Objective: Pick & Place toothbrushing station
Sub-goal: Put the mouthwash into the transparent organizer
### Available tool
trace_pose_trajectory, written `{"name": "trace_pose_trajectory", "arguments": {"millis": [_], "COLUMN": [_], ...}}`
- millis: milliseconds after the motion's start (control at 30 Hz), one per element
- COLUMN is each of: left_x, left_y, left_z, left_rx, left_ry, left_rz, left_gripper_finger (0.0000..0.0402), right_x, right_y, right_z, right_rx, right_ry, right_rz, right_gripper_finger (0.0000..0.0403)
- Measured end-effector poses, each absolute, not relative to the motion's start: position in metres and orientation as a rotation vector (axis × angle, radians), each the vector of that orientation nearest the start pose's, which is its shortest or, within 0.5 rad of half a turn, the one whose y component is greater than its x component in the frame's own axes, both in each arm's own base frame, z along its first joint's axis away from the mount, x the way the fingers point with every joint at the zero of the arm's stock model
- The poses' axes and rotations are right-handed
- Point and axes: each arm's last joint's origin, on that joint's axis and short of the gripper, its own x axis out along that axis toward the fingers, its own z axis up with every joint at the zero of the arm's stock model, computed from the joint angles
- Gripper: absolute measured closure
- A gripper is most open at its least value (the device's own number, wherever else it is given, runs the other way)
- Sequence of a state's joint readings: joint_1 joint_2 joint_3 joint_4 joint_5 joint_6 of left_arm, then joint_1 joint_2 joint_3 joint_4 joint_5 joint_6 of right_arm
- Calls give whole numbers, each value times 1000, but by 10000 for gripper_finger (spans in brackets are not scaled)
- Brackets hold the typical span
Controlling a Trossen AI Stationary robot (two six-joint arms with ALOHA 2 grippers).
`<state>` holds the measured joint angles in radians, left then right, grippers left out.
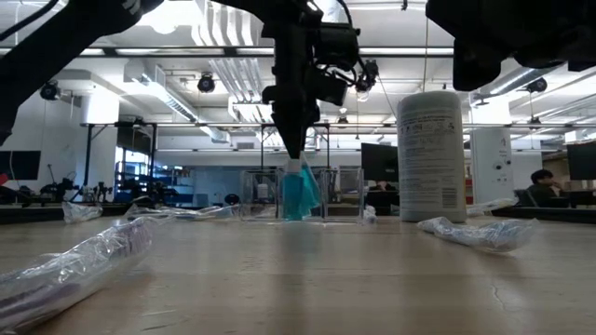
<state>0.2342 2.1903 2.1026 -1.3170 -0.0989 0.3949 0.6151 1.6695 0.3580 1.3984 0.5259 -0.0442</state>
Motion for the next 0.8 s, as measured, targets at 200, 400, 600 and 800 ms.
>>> {"name": "trace_pose_trajectory", "arguments": {"millis": [200, 400, 600, 800], "left_x": [427, 428, 429, 429], "left_y": [105, 106, 106, 105], "left_z": [259, 254, 253, 259], "left_rx": [238, 240, 238, 231], "left_ry": [1437, 1450, 1433, 1418], "left_rz": [6, 16, 28, 36], "left_gripper_finger": [311, 283, 226, 221], "right_x": [220, 220, 220, 220], "right_y": [137, 137, 137, 138], "right_z": [152, 152, 153, 153], "right_rx": [8, 9, 14, 14], "right_ry": [-74, -74, -74, -74], "right_rz": [87, 88, 88, 88], "right_gripper_finger": [394, 394, 394, 394]}}
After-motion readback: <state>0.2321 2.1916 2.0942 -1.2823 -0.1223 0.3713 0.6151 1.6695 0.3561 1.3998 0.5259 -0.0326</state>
